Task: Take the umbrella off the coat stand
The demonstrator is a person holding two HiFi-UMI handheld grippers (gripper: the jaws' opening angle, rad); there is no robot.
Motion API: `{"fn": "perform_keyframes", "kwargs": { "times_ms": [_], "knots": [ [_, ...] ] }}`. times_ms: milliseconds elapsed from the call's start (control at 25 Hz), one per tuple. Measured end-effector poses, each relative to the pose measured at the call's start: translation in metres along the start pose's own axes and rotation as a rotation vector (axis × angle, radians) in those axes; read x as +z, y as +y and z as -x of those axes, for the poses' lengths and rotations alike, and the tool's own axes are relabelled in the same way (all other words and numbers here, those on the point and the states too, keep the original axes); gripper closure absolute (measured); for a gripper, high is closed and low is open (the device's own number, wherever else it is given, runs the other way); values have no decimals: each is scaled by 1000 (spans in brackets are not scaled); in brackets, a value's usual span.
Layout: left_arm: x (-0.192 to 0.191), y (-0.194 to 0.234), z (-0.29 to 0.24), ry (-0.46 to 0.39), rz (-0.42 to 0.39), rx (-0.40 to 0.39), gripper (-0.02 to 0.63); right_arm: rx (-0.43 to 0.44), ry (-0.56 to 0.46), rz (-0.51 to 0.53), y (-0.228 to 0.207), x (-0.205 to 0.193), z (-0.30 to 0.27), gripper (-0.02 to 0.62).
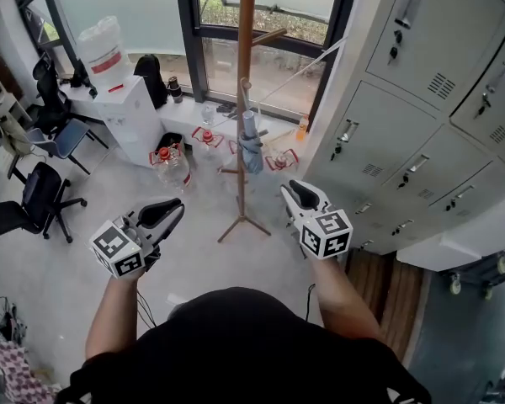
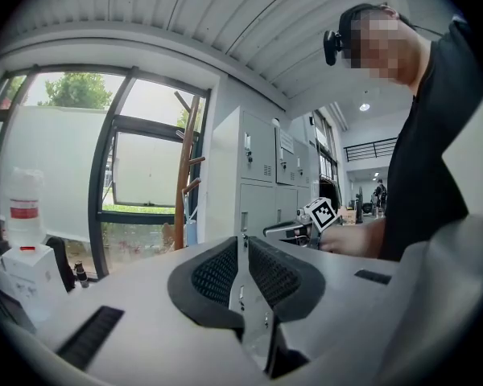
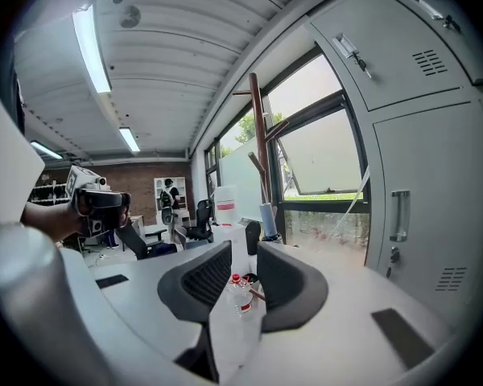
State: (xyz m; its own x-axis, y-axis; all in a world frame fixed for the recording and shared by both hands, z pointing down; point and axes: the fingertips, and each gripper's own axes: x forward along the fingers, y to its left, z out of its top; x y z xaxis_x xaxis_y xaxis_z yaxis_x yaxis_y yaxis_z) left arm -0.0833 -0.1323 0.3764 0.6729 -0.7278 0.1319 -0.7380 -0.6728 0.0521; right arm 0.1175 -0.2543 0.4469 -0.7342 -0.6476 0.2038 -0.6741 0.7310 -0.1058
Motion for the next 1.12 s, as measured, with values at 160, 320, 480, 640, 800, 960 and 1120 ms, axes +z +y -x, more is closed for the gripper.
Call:
{"fn": "perform_keyframes", "kwargs": {
  "times_ms": [160,320,480,640,800,960,1120],
  "knots": [
    [-4,4,-8,1,4,29,546,18,-3,-5,-9,-2,-10,450],
    [-11,3,-11,-1,9,23,546,16,21,-1,-15,-10,-24,417],
    [-12,14,-12,-11,2,25,546,6,47,-18,-22,-19,-42,393],
    [-11,29,-17,-37,-3,20,546,-4,79,-18,-28,-29,-60,377],
    [-14,50,-24,-44,-6,8,546,-26,114,-6,-38,-37,-81,332],
    [-20,79,-28,-34,18,18,546,-28,153,-1,-44,-44,-109,308],
    [-26,110,-36,-15,39,23,546,-25,192,-4,-51,-54,-138,295]
  ]
}}
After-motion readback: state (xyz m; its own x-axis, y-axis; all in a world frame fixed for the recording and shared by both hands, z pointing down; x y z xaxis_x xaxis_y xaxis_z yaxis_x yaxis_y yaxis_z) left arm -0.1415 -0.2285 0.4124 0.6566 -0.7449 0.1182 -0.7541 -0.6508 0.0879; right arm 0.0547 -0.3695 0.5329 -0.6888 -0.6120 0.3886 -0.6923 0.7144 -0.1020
